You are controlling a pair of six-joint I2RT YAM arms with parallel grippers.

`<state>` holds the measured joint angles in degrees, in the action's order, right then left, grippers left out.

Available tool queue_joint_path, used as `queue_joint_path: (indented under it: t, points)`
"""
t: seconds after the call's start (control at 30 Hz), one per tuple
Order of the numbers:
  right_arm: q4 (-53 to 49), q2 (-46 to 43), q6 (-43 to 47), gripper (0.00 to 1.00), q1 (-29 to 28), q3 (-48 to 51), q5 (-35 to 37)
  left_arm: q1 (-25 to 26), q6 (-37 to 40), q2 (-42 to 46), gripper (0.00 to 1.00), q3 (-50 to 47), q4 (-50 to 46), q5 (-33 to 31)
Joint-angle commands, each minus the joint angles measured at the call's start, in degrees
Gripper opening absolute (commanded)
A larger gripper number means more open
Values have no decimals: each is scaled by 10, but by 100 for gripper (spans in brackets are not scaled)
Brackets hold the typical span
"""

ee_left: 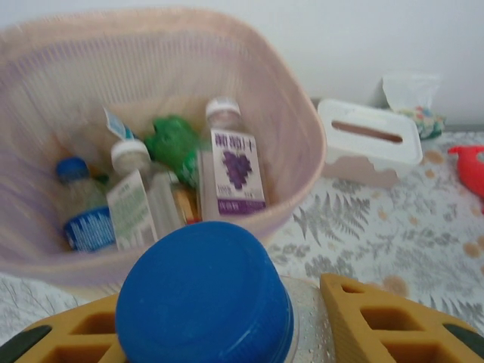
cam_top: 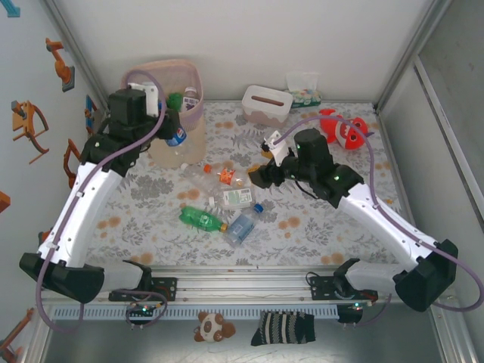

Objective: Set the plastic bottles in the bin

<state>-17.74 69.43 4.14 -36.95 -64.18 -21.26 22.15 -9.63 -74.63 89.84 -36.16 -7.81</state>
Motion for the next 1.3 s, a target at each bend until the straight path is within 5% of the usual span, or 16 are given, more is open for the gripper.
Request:
queue_joint_path:
  t: [0.0,0.27,0.7,1.03,1.27]
  points:
    - [-3,-8,8,74,-5,-22,13,-19,41,-15,37,41,35,21]
    - [-8,-19,10,74,-6,-23,22,-44,100,-71,33,135,49,-2]
    - [-5,-22,10,74,-9,-19,19,-53,205,-234,29,328,-3,-168]
    - [-6,-31,7,74,-13,-10,24,-63,189,-387,28,518,-156,-196]
    - [-5,-37,5,74,-13,-1,25,-85,142,-427,27,523,-227,-166]
